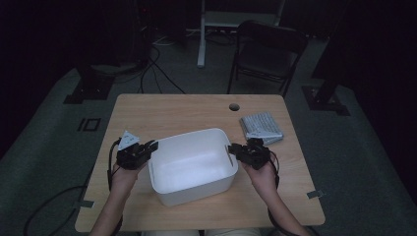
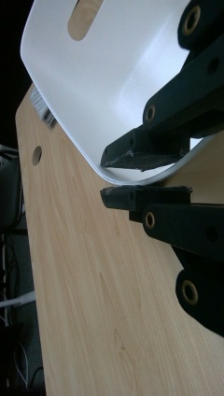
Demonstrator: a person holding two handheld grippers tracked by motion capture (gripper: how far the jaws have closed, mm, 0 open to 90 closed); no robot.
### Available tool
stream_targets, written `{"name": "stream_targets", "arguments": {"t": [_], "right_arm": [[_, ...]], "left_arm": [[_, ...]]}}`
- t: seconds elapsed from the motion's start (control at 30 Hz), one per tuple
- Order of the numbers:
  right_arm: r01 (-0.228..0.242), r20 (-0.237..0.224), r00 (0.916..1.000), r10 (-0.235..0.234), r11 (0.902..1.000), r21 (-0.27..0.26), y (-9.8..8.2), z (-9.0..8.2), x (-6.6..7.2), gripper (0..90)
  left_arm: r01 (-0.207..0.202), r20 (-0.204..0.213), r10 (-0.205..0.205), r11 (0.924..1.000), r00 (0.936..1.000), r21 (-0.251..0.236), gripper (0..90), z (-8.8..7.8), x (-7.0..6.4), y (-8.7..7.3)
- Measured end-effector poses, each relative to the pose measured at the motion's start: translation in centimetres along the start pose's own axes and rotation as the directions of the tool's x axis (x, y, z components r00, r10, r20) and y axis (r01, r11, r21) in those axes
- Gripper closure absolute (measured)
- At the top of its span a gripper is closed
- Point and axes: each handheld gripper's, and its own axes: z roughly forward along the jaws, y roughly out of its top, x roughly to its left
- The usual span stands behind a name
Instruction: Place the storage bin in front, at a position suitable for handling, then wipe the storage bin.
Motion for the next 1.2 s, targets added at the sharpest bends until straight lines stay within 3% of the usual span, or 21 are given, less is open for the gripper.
{"name": "stream_targets", "arguments": {"t": [0.13,0.3,0.63,0.93,1.13,1.2], "right_arm": [[0.006,0.001,1.0,-0.006,0.9993,-0.038,0.3,-1.0,-0.6,62.7],[0.016,0.027,0.9995,-0.014,0.9972,-0.074,1.0,-2.2,-1.8,58.9],[-0.003,0.089,0.9959,0.014,0.9921,-0.125,2.4,-3.2,-7.0,53.8],[-0.038,0.168,0.9841,0.056,0.9931,-0.111,2.9,-1.8,-11.3,49.4],[-0.076,0.223,0.9705,0.092,0.9939,-0.08,2.9,0.3,-13.8,42.7],[-0.083,0.254,0.9622,0.097,0.9943,-0.067,2.9,1.1,-14.6,40.9]], "left_arm": [[0.015,0.014,-0.014,0.9999,0.9998,-0.002,79.4,0.0,0.2,0.0],[0.017,0.011,-0.016,0.9998,0.9998,-0.006,79.4,0.0,0.2,0.0],[0.022,0.008,-0.022,0.9997,0.9997,-0.012,79.3,0.0,0.1,-0.1],[0.022,-0.006,-0.022,0.9997,0.9997,-0.004,79.4,0.0,-0.1,-0.1],[0.033,-0.008,-0.033,0.9994,0.9994,-0.005,79.3,-0.1,-0.1,-0.1],[0.035,-0.007,-0.035,0.9994,0.9994,-0.007,79.3,-0.1,-0.1,-0.1]]}}
